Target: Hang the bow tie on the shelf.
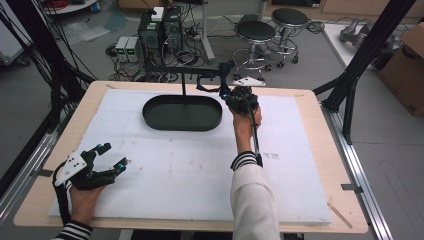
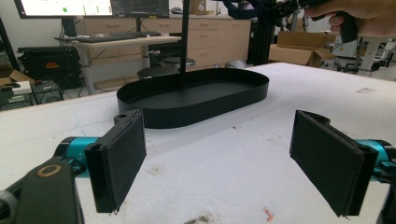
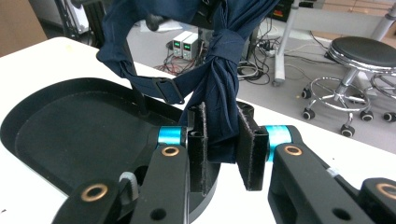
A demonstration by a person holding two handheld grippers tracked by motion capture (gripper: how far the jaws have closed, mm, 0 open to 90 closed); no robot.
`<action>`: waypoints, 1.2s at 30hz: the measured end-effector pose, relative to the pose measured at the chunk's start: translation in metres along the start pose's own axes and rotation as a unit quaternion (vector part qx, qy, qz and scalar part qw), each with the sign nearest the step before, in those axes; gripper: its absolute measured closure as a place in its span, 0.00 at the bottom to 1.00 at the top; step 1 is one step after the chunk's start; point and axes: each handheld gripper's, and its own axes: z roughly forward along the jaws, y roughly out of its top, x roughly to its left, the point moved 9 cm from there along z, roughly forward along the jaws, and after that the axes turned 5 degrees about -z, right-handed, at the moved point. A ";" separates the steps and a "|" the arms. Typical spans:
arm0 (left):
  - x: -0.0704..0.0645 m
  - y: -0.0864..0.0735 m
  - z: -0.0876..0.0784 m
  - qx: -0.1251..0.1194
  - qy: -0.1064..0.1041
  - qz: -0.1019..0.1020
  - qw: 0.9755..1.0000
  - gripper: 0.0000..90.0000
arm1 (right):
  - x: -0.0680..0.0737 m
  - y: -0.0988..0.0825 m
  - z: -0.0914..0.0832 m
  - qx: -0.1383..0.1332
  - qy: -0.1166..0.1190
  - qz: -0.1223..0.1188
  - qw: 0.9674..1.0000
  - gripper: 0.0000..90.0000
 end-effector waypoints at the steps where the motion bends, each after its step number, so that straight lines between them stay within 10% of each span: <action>1: 0.000 0.000 0.000 0.000 0.000 0.000 1.000 0.21 | 0.000 -0.001 0.001 0.004 0.000 -0.001 1.000 0.83; 11: 0.001 0.000 0.000 0.000 0.003 -0.004 1.000 0.21 | 0.002 -0.006 0.004 0.018 0.009 -0.009 1.000 0.70; 23: 0.000 0.000 0.000 0.001 0.002 0.000 1.000 0.21 | 0.002 -0.004 -0.019 0.023 0.034 -0.010 0.999 0.31; 36: -0.001 0.000 0.000 -0.001 0.004 0.003 1.000 0.21 | -0.002 -0.035 -0.094 -0.032 0.066 -0.010 0.997 0.14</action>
